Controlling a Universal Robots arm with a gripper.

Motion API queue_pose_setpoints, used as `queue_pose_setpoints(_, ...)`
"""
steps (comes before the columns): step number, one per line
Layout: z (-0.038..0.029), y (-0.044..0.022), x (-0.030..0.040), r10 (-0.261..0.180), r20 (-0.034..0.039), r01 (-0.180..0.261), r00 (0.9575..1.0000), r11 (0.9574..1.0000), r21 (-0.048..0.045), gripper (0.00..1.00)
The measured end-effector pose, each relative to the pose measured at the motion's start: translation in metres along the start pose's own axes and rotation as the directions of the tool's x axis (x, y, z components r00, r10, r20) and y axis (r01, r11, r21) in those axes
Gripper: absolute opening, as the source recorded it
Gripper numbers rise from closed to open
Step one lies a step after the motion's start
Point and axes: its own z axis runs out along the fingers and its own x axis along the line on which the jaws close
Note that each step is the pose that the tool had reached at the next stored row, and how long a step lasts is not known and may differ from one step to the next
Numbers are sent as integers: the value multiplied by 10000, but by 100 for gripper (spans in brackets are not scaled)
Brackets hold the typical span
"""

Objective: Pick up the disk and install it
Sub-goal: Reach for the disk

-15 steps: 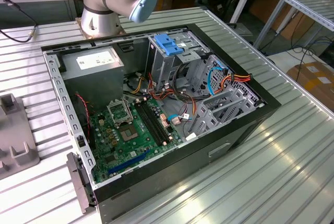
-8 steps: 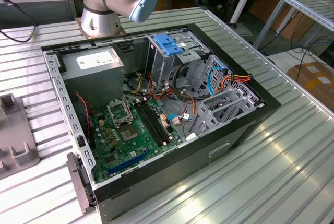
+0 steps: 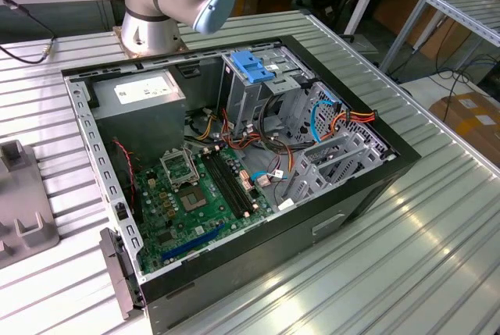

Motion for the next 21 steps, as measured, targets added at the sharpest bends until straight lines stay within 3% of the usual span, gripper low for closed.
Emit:
queue_pose_setpoints(8, 11, 109, 8, -1, 1, 1, 10000, 10000, 16, 10)
queue_pose_setpoints(21, 36, 362, 28, -2, 4, 2, 10000, 10000, 36, 10)
